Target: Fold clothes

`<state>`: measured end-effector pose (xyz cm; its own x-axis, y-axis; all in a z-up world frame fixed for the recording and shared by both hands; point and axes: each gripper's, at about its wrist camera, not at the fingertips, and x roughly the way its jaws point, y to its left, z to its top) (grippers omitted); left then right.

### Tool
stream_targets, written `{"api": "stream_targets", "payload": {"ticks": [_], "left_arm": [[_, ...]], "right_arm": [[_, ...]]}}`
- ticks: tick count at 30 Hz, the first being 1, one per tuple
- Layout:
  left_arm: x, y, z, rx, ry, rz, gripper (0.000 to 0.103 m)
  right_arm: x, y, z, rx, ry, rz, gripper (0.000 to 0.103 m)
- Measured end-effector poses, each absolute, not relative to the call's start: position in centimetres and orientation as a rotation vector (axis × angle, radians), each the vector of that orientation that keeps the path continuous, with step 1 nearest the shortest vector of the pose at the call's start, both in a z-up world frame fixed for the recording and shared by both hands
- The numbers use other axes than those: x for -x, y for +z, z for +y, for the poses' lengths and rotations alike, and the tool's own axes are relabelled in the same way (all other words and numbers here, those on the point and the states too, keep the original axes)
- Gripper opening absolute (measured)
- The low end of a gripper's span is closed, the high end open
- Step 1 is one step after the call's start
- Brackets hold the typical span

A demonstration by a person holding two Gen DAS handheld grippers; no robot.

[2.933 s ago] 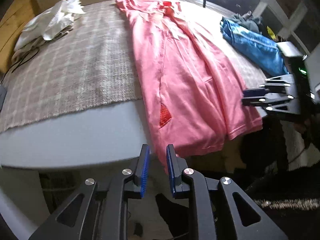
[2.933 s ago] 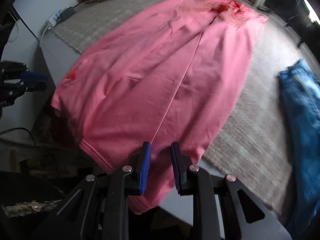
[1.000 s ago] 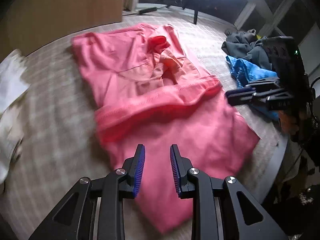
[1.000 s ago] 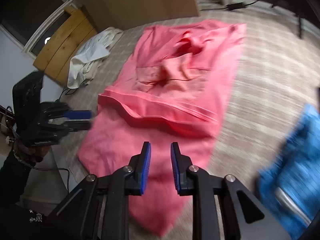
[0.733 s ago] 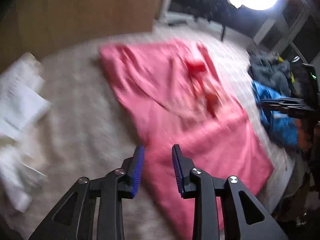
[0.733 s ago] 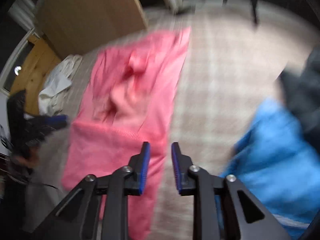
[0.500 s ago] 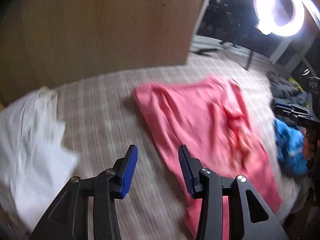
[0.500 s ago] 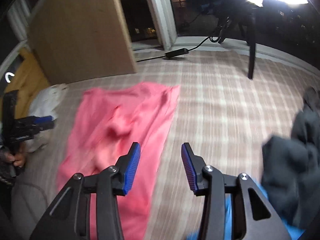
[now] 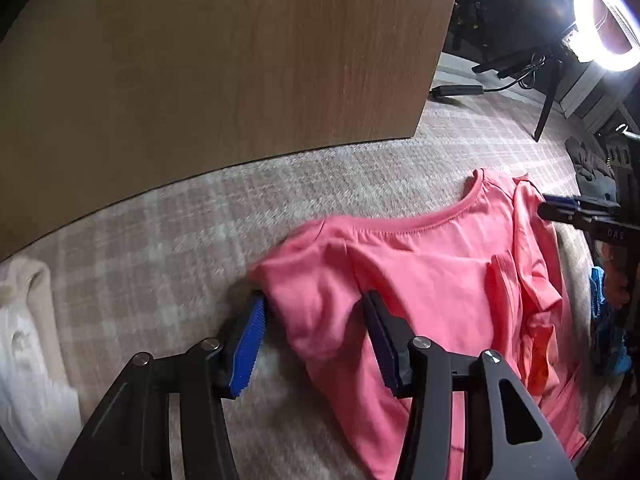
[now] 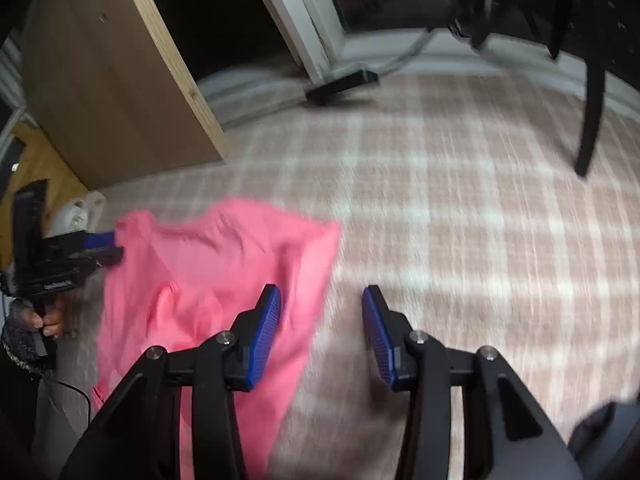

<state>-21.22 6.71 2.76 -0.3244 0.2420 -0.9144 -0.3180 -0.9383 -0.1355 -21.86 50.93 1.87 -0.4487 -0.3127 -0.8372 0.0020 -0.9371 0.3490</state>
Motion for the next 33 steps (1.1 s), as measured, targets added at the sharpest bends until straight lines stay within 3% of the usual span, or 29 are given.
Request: {"api": "stream_targets", "payload": {"ticks": [3,5,6,7,8,15,25,27,30,33], "left_arm": [[21.8,2.7,7.5,1.551,2.324,0.132,0.049],[22.1,2.5,8.1,1.527,2.334,0.151,0.043],[22.3,2.4,8.4,1.513,2.339,0.163,0.031],[22.3,2.4,8.6,1.501,2.337,0.165,0.021],[22.3,2.4,8.8,1.493,2.315,0.148,0.006],[19.3,7.3,9.0,1.343,2.313,0.133,0.006],[4.9,16.0,6.7,1.083,2.328,0.209,0.006],[0.6,15.9,5.7,1.081,2.295,0.187,0.007],[-5.6,11.4,5.5,1.239,2.155,0.217,0.022],[-9.0,7.7,5.4,1.405,2.075,0.245,0.022]], "right_arm": [[23.2,1.8,50.8,-1.493,-2.476,-0.462,0.043],[23.6,1.9,50.1,-1.474,-2.479,-0.413,0.042],[23.8,2.0,49.5,-1.472,-2.476,-0.369,0.035],[23.9,2.0,49.0,-1.479,-2.463,-0.334,0.009],[24.1,1.8,48.5,-1.499,-2.437,-0.326,0.004],[21.4,6.4,49.2,-1.368,-2.49,-0.404,0.004],[7.5,14.1,47.0,-1.179,-2.558,-0.317,0.004],[2.8,13.8,45.6,-1.146,-2.584,-0.22,0.004],[-2.7,9.4,43.7,-1.322,-2.457,-0.179,0.01],[-6.6,6.2,43.3,-1.523,-2.426,-0.149,0.012]]}}
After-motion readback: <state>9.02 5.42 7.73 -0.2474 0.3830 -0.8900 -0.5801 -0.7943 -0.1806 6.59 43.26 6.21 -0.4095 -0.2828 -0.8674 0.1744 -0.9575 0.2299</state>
